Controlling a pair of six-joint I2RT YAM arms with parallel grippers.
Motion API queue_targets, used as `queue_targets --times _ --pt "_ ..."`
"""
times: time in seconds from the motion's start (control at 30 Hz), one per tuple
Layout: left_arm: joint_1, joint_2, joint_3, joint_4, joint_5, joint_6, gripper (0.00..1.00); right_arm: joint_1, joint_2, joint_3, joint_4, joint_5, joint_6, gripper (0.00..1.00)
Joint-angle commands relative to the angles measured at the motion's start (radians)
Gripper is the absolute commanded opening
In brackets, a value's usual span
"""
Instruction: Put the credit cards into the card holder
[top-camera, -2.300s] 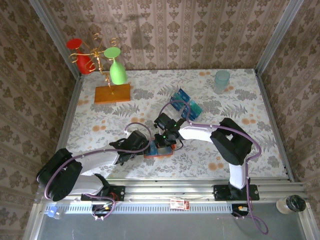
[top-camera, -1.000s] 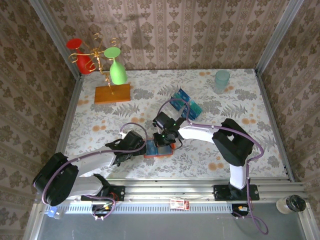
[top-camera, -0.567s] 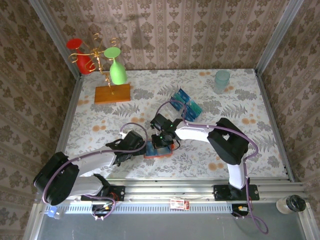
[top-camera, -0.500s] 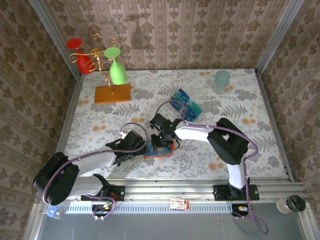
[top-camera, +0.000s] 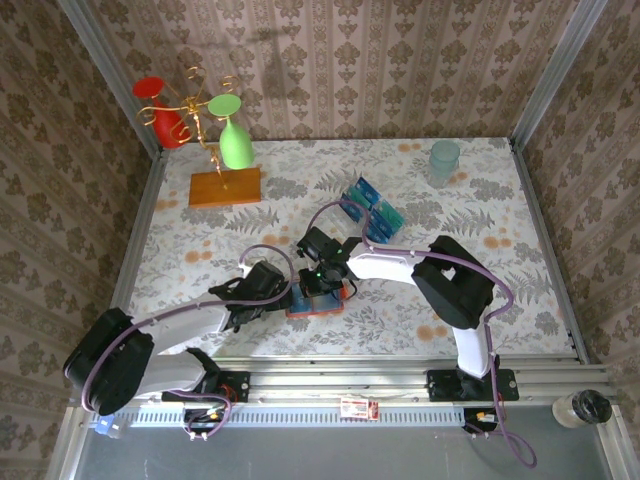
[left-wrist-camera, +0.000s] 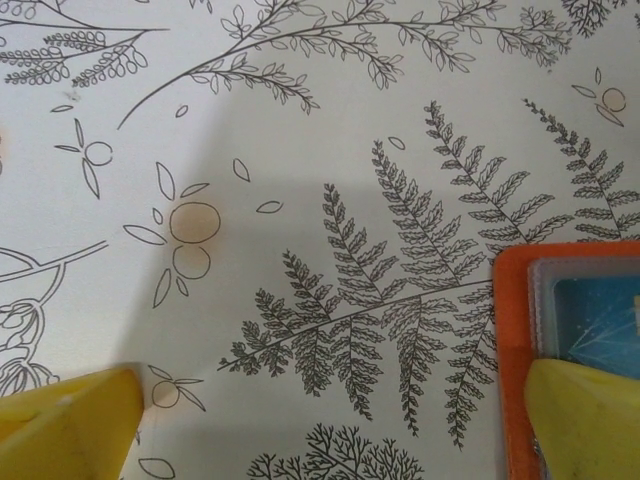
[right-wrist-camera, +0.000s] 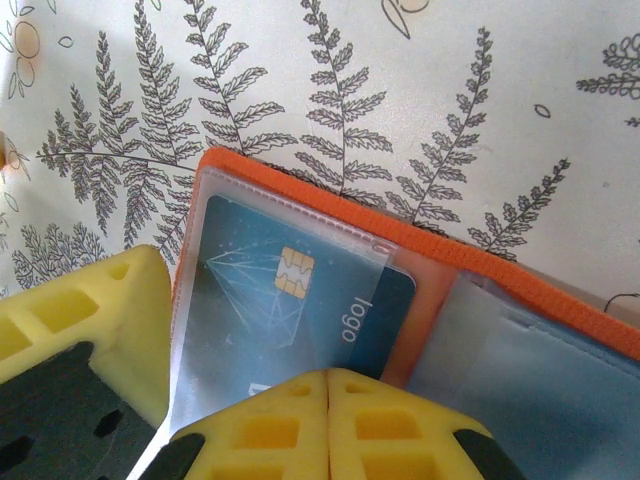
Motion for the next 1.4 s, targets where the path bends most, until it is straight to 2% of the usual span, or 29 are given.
queue_targets --times 0.0,0.57,0.97,1.37 --pt "0.014 -0.026 0.001 -0.034 0.016 -0.009 1.00 -0.002 -0.025 0.027 -0.014 -0.010 0.011 0.07" --pt "0.025 -0.018 -0.036 -0.034 0.000 -0.024 1.00 -0.017 -0.128 -0.067 -0.015 0.028 0.004 0.08" --pt "0.027 0.019 -0.042 -0.007 0.012 -0.015 1.00 0.002 -0.118 -0.127 0.042 0.001 0.044 0.07" --pt "0.026 0.042 -0.052 0.025 0.022 -0.013 1.00 0.031 -0.049 -0.083 0.041 -0.025 0.050 0.07"
